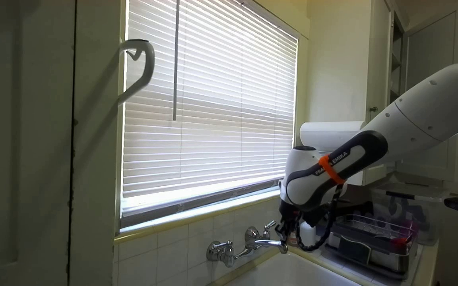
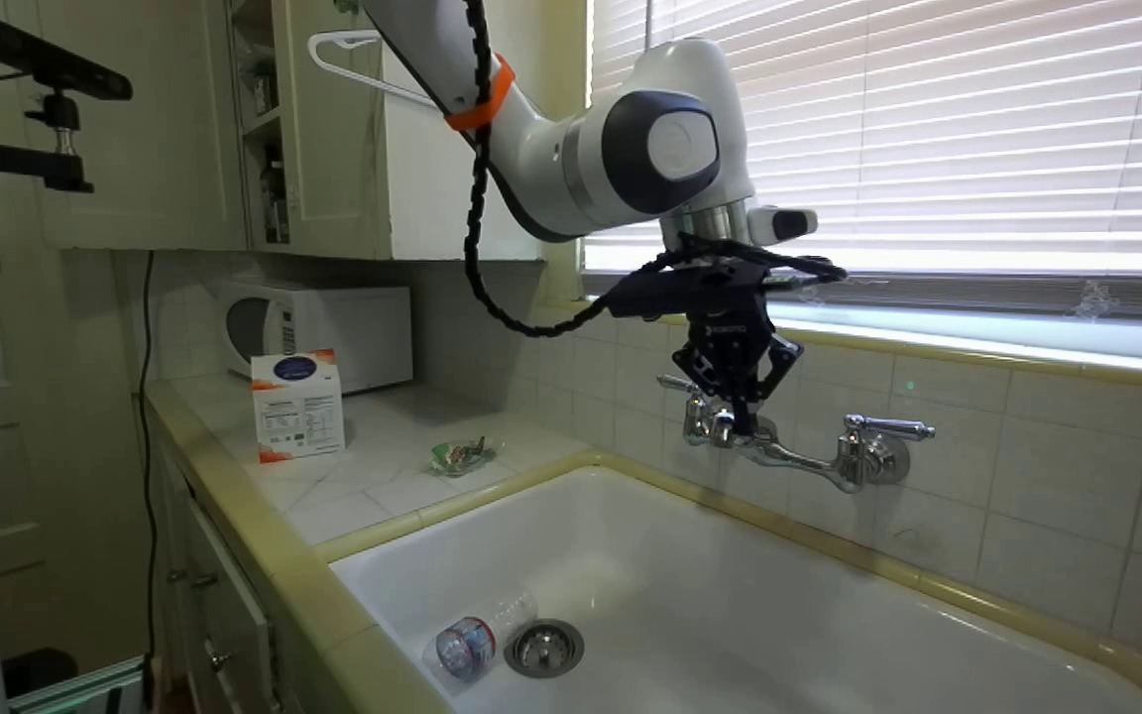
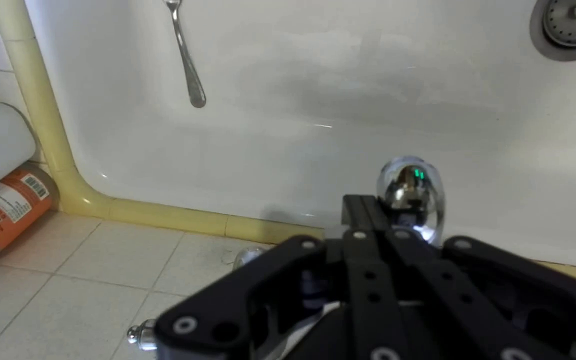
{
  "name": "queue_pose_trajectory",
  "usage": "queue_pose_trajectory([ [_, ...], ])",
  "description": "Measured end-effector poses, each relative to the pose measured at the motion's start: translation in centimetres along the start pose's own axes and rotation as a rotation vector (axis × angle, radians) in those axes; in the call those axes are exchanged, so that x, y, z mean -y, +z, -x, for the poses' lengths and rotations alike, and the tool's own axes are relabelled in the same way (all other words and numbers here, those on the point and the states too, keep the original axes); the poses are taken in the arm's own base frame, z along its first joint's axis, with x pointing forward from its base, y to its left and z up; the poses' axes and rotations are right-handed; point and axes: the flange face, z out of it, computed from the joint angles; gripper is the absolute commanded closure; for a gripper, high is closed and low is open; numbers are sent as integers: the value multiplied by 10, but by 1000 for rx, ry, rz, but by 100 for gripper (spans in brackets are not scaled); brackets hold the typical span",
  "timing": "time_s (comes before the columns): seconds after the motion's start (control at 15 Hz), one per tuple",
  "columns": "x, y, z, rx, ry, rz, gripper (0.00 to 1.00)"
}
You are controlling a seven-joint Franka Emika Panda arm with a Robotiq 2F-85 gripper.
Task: Turn the faucet to the left slightly
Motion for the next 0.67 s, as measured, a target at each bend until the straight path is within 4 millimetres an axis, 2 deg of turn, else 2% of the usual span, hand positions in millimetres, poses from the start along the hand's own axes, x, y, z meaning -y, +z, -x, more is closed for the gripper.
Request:
queue_pose_trajectory([
  [0.67,36,-5,-6,31,104,-141,100],
])
